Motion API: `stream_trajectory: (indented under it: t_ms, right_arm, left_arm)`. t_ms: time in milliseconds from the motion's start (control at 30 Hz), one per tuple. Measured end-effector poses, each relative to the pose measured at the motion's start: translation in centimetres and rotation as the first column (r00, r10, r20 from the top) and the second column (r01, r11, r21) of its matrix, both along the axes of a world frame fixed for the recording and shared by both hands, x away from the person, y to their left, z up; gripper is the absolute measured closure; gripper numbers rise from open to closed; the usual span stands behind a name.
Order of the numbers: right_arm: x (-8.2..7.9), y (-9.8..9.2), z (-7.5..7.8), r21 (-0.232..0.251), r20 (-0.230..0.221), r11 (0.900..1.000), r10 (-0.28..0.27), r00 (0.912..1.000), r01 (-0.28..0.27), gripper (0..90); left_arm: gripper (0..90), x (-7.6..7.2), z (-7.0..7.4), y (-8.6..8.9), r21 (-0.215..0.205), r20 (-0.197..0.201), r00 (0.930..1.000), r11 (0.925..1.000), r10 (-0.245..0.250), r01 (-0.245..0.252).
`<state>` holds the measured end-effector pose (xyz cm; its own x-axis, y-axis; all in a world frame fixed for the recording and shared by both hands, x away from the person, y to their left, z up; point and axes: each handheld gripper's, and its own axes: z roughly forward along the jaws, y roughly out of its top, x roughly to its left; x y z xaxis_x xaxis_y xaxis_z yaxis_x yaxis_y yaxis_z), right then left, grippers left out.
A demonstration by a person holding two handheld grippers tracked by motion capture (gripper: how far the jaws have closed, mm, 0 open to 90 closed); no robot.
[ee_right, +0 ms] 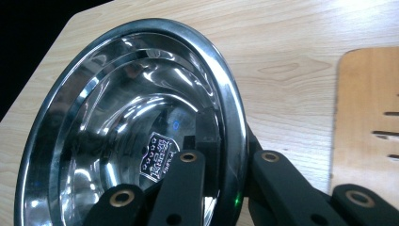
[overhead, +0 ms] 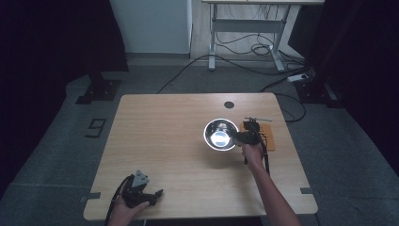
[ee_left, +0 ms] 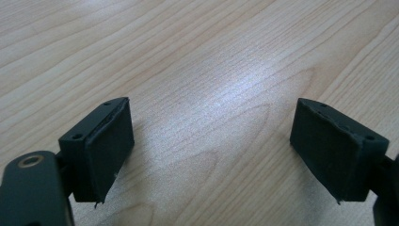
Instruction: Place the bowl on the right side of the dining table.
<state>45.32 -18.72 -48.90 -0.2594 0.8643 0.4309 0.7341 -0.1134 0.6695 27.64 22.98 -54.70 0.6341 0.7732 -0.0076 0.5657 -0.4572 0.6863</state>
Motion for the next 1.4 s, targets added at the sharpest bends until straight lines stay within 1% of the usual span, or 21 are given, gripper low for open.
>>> stream_trajectory:
  t_ms: [433, 833, 1000, 1200, 1233, 1300, 1400]
  right_arm:
    - [0.1, -2.0, 0.2, -0.003, 0.002, 0.999, -0.046, 0.9990, 0.046, 86.5]
    - [0.2, -3.8, 0.3, -0.005, 0.005, 0.996, -0.090, 0.9959, 0.090, 86.5]
    - [0.3, -4.8, 0.2, 0.001, 0.005, 0.993, -0.117, 0.9931, 0.117, 86.6]
    - [0.3, -5.9, -0.3, 0.016, -0.007, 0.989, -0.144, 0.9895, 0.144, 86.5]
    - [0.3, -6.3, -0.5, 0.018, -0.009, 0.987, -0.158, 0.9874, 0.158, 86.5]
    - [0.3, -6.5, -0.6, 0.020, -0.010, 0.987, -0.162, 0.9868, 0.162, 86.5]
    - [0.4, -7.3, -1.0, 0.019, -0.008, 0.983, -0.184, 0.9829, 0.184, 86.5]
  left_arm:
    - [13.5, 0.0, 0.0, 0.0, 0.000, 0.000, 1.0000, 1.0000, 0.000, 0.000]
    - [13.5, 0.0, 0.0, 0.0, 0.000, 0.000, 1.0000, 1.0000, 0.000, 0.000]
    - [13.5, 0.0, 0.0, 0.0, 0.000, 0.000, 1.0000, 1.0000, 0.000, 0.000]
    - [13.6, 0.0, 0.0, 0.0, 0.000, 0.000, 1.0000, 1.0000, 0.000, 0.000]
    - [13.5, 0.0, 0.0, 0.0, 0.000, 0.000, 1.0000, 1.0000, 0.000, 0.000]
    - [13.6, 0.0, 0.0, 0.0, 0.000, 0.000, 1.0000, 1.0000, 0.000, 0.000]
    - [13.6, 0.0, 0.0, 0.0, 0.000, 0.000, 1.0000, 1.0000, 0.000, 0.000]
